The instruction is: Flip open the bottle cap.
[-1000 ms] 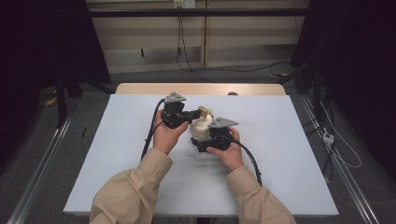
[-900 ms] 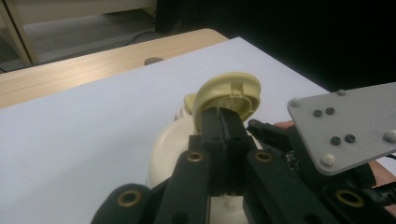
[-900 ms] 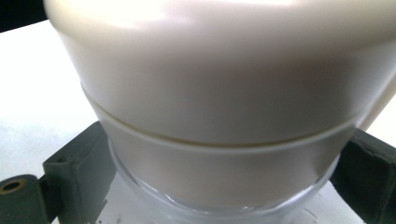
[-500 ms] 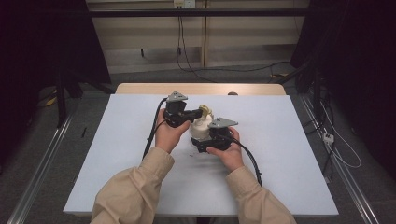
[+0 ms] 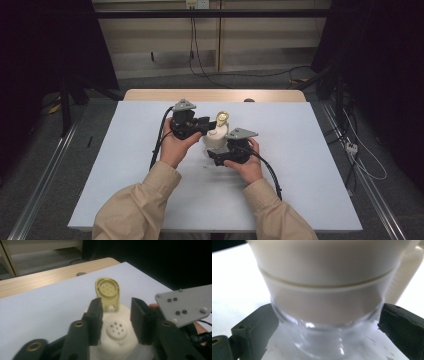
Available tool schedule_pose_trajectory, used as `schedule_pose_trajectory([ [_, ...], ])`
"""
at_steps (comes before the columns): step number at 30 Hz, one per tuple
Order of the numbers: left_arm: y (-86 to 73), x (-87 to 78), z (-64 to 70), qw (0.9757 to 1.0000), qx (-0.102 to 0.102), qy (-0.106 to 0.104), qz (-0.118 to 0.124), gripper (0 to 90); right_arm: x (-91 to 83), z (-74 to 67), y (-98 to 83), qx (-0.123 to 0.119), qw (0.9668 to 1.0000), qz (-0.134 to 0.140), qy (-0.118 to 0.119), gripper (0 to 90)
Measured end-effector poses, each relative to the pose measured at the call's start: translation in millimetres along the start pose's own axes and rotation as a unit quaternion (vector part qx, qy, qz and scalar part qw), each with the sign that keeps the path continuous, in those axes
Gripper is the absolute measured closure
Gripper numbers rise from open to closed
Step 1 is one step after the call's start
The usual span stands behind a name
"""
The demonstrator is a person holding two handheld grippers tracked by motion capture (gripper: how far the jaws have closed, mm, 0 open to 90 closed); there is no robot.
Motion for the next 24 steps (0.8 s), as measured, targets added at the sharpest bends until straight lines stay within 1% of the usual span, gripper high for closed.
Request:
schedule_pose_trajectory([
  [1, -3.1, -3.3, -0.6, 1.0, -0.002, 0.0, 0.002, 50.2, -2.4, -0.5, -1.3, -0.004, 1.0, -0.001, -0.001, 4.3],
  [2, -6.4, -7.0, -1.6, 1.0, -0.005, -0.001, 0.003, 47.5, -4.8, -1.0, -3.2, -0.004, 1.0, -0.001, -0.004, 4.6],
  [4, -13.3, -13.7, -4.1, 0.9999, -0.011, -0.001, 0.005, 40.3, -10.1, -0.6, -6.4, -0.001, 1.0, -0.001, -0.006, 4.8],
  [5, -16.7, -17.1, -5.4, 0.9999, -0.013, -0.005, 0.004, 36.5, -13.0, -0.2, -7.5, 0.002, 1.0, 0.002, -0.004, 4.9],
  [6, -20.2, -20.5, -6.8, 0.9999, -0.011, -0.007, 0.001, 34.0, -16.0, 0.3, -8.3, 0.004, 1.0, 0.002, -0.004, 4.9],
  [8, -27.8, -27.3, -8.5, 0.9999, -0.01, -0.003, 0.001, 27.7, -22.8, 0.5, -9.6, 0.006, 1.0, 0.006, -0.003, 5.2],
  [10, -36.1, -34.2, -10.1, 0.9999, -0.01, -0.006, 0.003, 22.7, -29.6, 0.1, -10.4, 0.007, 0.9999, 0.008, -0.001, 5.3],
  [12, -44.4, -40.8, -11.3, 0.9999, -0.008, -0.005, 0.004, 20.2, -36.9, -0.8, -11.2, 0.009, 0.9999, 0.013, 0.001, 5.7],
  [14, -52.4, -47.0, -12.0, 1.0, -0.002, -0.004, 0.002, 17.1, -43.8, -1.1, -12.4, 0.008, 0.9999, 0.015, 0.003, 6.1],
  [17, -63.0, -55.7, -13.8, 1.0, 0.006, -0.001, -0.003, 16.2, -52.8, -2.0, -15.7, 0.004, 0.9999, 0.01, 0.005, 6.3],
  [20, -72.3, -63.0, -17.5, 1.0, 0.005, -0.001, -0.006, 15.3, -60.4, -2.5, -18.4, 0.004, 0.9999, 0.01, 0.005, 6.3],
  [24, -85.1, -70.1, -23.2, 1.0, -0.001, 0.0, -0.004, 13.4, -70.0, -2.4, -21.0, 0.006, 0.9998, 0.018, 0.007, 6.7],
])
Point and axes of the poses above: each handheld gripper's, and its own axes: x roughly forward along the jaws, y roughly out of its top, z roughly to its right, the point moved 1 cm from there along x, roughly forward along the jaws, and after that the axes turned 4 degrees about x, right-handed, at the moved point
